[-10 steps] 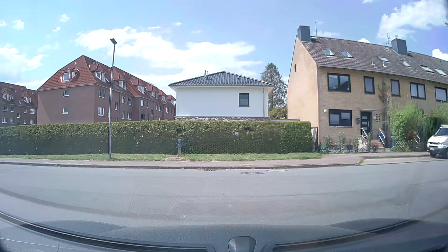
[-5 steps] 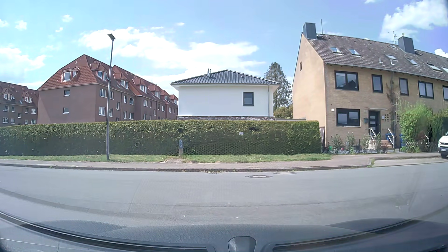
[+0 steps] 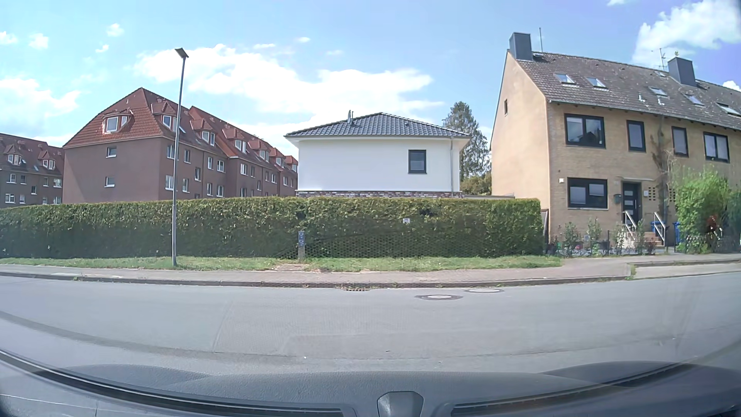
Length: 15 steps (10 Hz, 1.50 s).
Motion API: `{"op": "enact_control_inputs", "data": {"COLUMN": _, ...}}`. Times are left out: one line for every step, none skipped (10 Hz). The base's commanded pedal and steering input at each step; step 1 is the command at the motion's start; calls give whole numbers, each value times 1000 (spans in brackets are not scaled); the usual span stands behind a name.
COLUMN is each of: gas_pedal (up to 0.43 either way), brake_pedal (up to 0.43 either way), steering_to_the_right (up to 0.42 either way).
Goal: Follow the waypoints while adhering to traffic rules and regulations
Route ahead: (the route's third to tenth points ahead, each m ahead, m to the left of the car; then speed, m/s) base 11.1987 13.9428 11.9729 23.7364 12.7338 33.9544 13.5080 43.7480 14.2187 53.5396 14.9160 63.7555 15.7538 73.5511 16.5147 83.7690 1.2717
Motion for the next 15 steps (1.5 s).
{"op": "enact_control_inputs", "data": {"gas_pedal": 0, "brake_pedal": 165, "steering_to_the_right": -48}}
{"op": "enact_control_inputs", "data": {"gas_pedal": 0, "brake_pedal": 165, "steering_to_the_right": -45}}
{"op": "enact_control_inputs", "data": {"gas_pedal": 0, "brake_pedal": 165, "steering_to_the_right": -45}}
{"op": "enact_control_inputs", "data": {"gas_pedal": 0, "brake_pedal": 159, "steering_to_the_right": -45}}
{"op": "enact_control_inputs", "data": {"gas_pedal": 0, "brake_pedal": 152, "steering_to_the_right": -42}}
{"op": "enact_control_inputs", "data": {"gas_pedal": 0, "brake_pedal": 146, "steering_to_the_right": -40}}
{"op": "enact_control_inputs", "data": {"gas_pedal": 0, "brake_pedal": 140, "steering_to_the_right": -37}}
{"op": "enact_control_inputs", "data": {"gas_pedal": 0, "brake_pedal": 134, "steering_to_the_right": -36}}
{"op": "enact_control_inputs", "data": {"gas_pedal": 0, "brake_pedal": 128, "steering_to_the_right": -35}}
{"op": "enact_control_inputs", "data": {"gas_pedal": 0, "brake_pedal": 128, "steering_to_the_right": -33}}
{"op": "enact_control_inputs", "data": {"gas_pedal": 0, "brake_pedal": 128, "steering_to_the_right": -31}}
{"op": "enact_control_inputs", "data": {"gas_pedal": 0, "brake_pedal": 128, "steering_to_the_right": -29}}
{"op": "enact_control_inputs", "data": {"gas_pedal": 0, "brake_pedal": 128, "steering_to_the_right": -26}}
{"op": "enact_control_inputs", "data": {"gas_pedal": 0, "brake_pedal": 134, "steering_to_the_right": -23}}
{"op": "enact_control_inputs", "data": {"gas_pedal": 0, "brake_pedal": 128, "steering_to_the_right": -22}}
